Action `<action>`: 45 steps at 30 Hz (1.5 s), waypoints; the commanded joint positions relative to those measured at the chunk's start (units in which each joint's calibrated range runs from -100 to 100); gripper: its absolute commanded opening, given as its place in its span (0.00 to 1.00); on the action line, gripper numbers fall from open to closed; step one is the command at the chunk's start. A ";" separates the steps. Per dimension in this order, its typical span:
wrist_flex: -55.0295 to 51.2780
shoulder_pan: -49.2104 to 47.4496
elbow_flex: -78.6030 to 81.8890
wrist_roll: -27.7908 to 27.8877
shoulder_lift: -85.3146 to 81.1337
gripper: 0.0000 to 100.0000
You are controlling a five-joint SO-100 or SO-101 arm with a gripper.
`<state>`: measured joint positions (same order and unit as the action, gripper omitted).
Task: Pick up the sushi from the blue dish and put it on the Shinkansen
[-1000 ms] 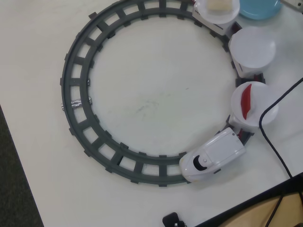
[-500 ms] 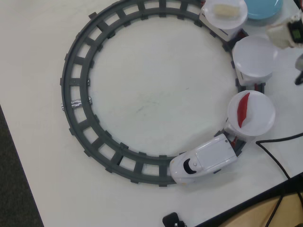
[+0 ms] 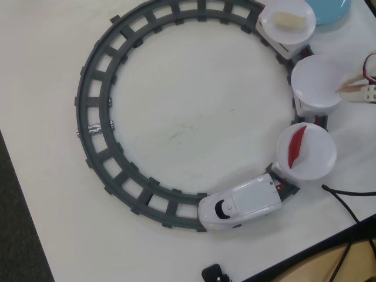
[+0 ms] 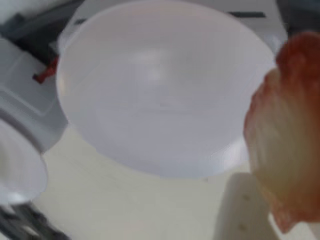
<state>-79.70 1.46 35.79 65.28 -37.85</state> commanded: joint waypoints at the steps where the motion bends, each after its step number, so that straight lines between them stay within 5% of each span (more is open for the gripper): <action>1: 0.33 -2.16 1.82 2.99 -5.11 0.02; 15: 27.11 -7.00 33.24 11.49 -32.42 0.02; 30: 49.96 -8.32 48.50 16.79 -34.17 0.02; 45: 51.33 -10.52 50.65 16.21 -34.17 0.03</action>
<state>-28.70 -8.07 86.58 81.59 -71.12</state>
